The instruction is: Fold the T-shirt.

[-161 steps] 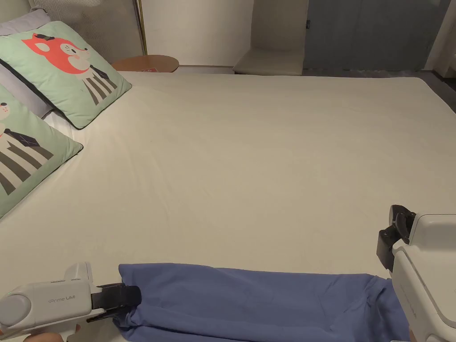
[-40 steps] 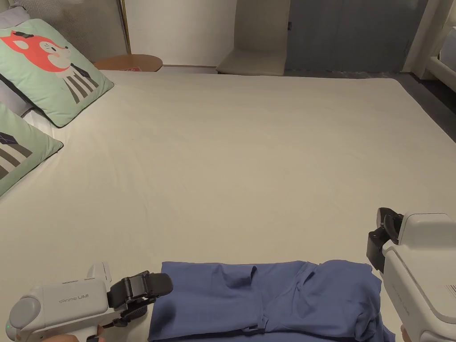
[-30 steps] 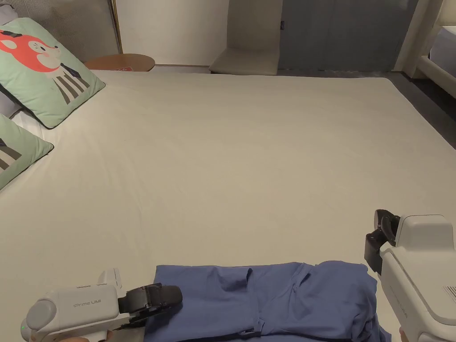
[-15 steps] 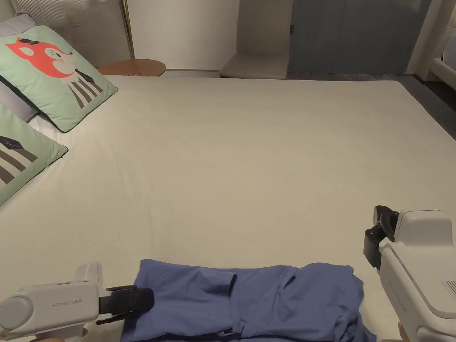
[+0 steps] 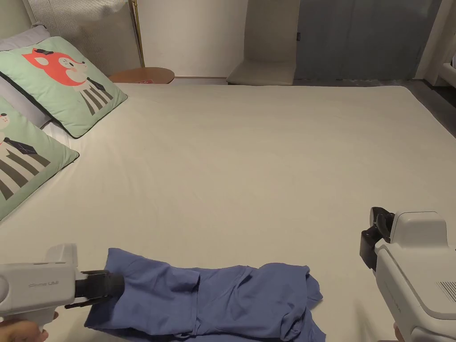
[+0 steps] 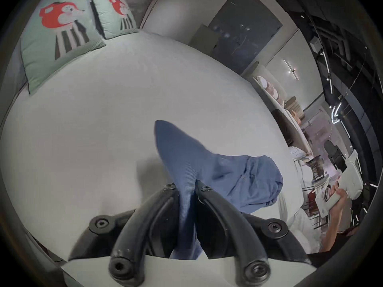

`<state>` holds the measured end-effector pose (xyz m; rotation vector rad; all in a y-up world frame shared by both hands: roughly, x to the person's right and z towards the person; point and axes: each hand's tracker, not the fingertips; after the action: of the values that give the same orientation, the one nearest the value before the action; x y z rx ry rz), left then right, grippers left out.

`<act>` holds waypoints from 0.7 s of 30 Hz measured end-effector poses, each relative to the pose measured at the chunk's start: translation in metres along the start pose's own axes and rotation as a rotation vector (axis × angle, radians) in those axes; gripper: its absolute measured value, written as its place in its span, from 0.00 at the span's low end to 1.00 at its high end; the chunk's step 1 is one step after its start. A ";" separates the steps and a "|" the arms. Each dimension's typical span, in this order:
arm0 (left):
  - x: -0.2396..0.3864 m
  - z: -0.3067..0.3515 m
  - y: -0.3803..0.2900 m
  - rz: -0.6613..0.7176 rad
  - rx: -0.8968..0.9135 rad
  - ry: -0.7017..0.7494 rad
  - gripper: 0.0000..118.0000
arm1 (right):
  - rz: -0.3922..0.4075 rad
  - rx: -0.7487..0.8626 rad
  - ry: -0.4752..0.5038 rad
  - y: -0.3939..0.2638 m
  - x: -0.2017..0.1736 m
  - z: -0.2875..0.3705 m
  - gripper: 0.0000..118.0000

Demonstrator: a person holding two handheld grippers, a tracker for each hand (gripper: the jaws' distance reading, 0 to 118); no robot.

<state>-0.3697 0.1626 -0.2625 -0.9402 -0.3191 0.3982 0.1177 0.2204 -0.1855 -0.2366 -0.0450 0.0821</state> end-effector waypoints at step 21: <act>0.251 -0.157 -0.024 -0.322 -0.229 -0.106 0.05 | -0.022 0.000 -0.058 -0.005 0.037 0.014 0.00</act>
<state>-0.0763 0.1545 -0.3063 -1.0716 -0.6129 0.1158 0.1540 0.2221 -0.1695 -0.2334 -0.1056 0.0673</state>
